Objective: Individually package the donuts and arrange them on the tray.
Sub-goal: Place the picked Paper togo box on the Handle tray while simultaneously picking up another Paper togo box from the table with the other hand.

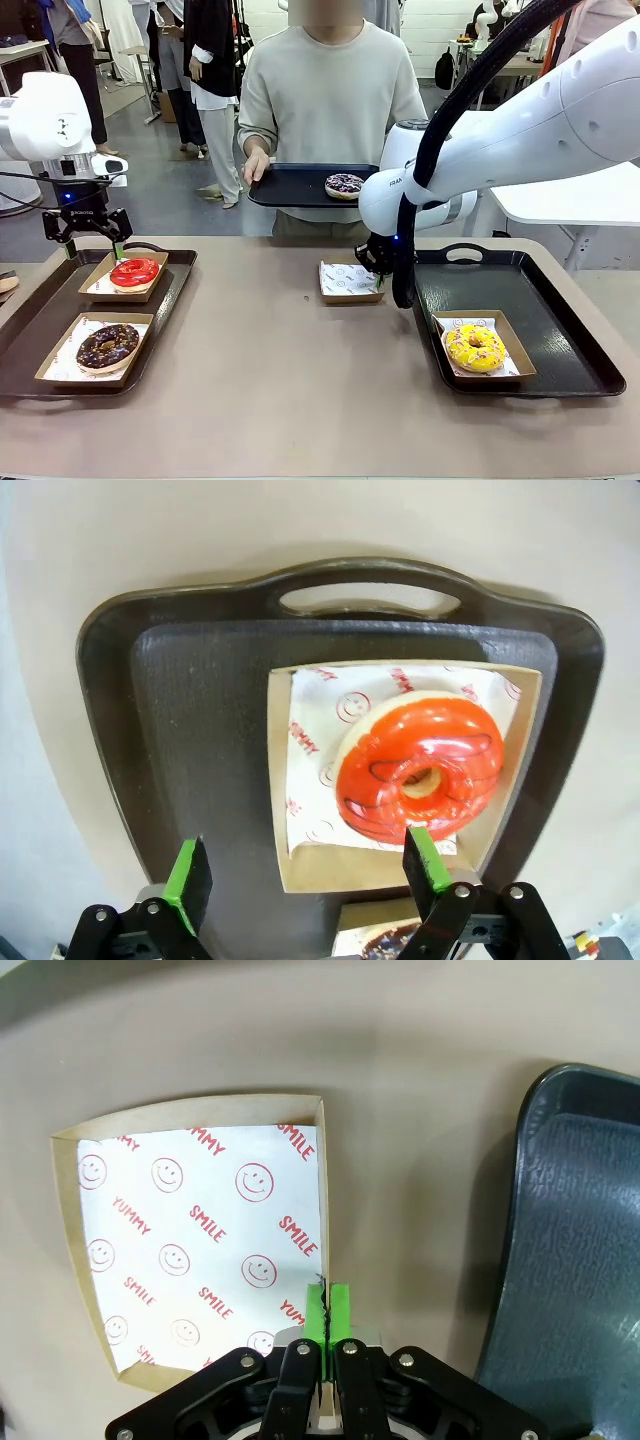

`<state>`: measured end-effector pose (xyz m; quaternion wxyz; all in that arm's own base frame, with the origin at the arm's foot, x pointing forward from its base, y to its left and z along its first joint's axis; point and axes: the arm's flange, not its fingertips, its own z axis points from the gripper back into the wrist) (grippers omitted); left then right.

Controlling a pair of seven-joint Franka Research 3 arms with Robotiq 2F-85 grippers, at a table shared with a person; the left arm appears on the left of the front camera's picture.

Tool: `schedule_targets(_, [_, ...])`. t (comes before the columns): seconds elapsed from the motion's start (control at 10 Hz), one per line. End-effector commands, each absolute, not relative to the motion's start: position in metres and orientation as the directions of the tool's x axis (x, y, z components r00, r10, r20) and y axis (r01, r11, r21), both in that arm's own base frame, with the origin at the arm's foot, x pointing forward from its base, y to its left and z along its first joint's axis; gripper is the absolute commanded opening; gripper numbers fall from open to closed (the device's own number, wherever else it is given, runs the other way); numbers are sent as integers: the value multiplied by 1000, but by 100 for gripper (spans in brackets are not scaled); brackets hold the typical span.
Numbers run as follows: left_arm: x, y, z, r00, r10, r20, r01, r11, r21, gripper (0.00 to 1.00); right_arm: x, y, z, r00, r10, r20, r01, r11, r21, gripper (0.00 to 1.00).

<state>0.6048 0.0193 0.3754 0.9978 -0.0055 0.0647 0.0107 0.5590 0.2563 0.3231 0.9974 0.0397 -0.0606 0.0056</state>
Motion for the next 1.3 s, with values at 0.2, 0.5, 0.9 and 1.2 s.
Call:
schedule_targets(0.2, [534, 59, 453, 994, -40, -101, -10, 890, -456, 100, 529, 251, 382, 985, 28, 171, -54, 987, 151, 0])
schedule_targets(0.5, [456, 114, 482, 999, -39, -14, 15, 649, -761, 100, 521, 245, 422, 974, 22, 224, -56, 988, 147, 0])
schedule_targets(0.9, [385, 184, 449, 992, 122, 40, -9, 381, -925, 100, 517, 251, 446, 972, 23, 232, -57, 989, 137, 0])
schedule_targets(1.2, [368, 222, 403, 973, 231, -12, -70, 244, -967, 100, 512, 254, 449, 977, 6, 214, -35, 990, 136, 0])
